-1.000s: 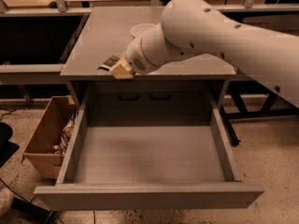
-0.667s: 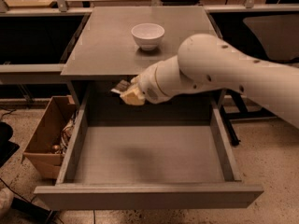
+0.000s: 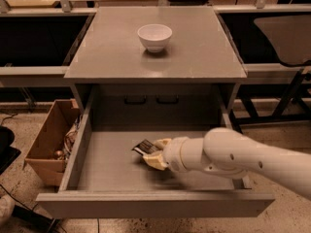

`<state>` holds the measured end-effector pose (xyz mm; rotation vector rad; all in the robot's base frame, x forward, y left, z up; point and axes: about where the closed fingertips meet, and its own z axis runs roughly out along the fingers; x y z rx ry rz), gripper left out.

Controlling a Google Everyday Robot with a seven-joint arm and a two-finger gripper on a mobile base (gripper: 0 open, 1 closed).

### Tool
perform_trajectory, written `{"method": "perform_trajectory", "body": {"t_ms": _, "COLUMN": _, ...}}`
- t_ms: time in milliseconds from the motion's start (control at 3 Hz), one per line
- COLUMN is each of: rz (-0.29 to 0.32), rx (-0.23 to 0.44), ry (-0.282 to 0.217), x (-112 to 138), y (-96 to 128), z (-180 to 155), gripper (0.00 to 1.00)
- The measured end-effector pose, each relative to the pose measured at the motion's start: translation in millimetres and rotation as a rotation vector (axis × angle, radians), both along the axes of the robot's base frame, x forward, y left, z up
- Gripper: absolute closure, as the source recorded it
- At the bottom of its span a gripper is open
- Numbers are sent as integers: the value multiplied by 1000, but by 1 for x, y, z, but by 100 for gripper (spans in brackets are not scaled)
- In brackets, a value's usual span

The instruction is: Place rxbar chocolate into top drawer

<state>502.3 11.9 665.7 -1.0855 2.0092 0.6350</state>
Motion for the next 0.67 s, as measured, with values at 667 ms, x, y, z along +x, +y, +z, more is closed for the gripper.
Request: {"method": "perform_trajectory", "body": {"t_ms": 667, "rz": -80, "rx": 30, "ry": 14, "x": 6, "y": -23, "z": -35, "gripper": 60}}
